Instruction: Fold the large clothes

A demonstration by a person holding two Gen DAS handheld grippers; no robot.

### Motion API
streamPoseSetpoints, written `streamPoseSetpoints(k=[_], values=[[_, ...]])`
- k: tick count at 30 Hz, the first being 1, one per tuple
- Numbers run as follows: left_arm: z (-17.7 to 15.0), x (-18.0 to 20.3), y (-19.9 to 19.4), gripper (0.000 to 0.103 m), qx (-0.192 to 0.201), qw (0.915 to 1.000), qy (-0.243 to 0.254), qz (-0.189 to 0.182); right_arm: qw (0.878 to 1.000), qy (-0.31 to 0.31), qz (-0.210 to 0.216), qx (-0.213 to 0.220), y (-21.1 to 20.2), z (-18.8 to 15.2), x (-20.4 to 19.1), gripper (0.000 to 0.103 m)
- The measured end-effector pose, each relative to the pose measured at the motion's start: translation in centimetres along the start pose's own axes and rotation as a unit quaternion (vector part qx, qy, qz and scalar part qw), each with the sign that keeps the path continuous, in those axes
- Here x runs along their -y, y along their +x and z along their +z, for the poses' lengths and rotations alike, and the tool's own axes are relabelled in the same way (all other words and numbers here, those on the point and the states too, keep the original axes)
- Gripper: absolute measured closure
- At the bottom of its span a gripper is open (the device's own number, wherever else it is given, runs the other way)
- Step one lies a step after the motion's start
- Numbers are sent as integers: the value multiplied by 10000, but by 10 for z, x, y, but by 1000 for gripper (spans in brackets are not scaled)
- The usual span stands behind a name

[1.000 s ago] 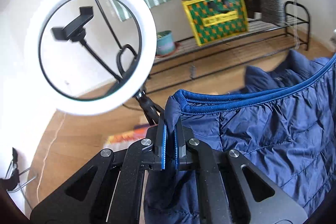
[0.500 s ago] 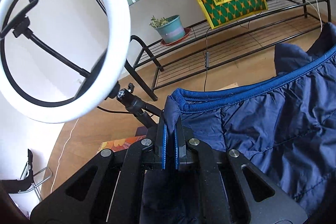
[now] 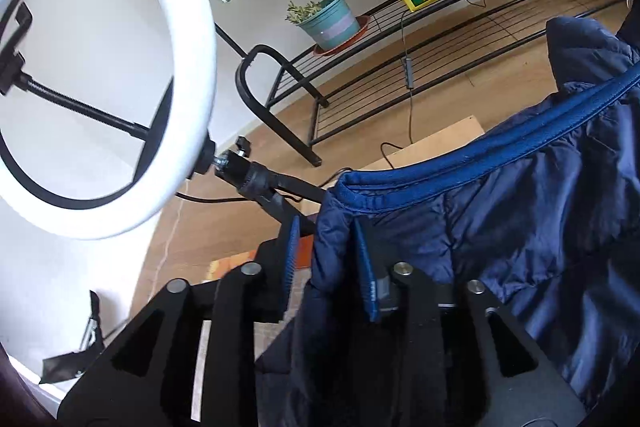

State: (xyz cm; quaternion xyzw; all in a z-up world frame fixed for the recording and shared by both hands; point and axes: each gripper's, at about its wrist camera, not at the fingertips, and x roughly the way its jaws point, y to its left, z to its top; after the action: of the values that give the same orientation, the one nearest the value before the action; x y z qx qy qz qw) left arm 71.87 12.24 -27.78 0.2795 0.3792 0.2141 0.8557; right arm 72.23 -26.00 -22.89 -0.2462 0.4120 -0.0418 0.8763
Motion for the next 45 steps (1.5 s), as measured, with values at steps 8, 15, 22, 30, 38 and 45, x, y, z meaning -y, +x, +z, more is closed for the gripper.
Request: streamPoseSetpoints(k=[8,15,22,30,38,45], values=[[-4,-55,-27,46,-20,9987,-477,196,9992,358,150,127,-32,0,27,70],[-21,-105,-92,46,262,9948,-941,-298,9913,926,844,403,-91,-19,59,67],[-57,-101,-184,46,613,9823,-1121,-1370,9724,1384,1709,780,-172,-76,82,67],[-96,-19,-283,46,857,9476,-1054,-2892,9545,1440,2447,909,-215,-151,52,67],[-98,80,-268,46,433,9591,-373,-2774,9582,1181,2576,395,-185,-184,1,67],[-103,76,-250,37,256,9493,-794,-3031,9505,1298,2815,226,-169,-209,-1,67]])
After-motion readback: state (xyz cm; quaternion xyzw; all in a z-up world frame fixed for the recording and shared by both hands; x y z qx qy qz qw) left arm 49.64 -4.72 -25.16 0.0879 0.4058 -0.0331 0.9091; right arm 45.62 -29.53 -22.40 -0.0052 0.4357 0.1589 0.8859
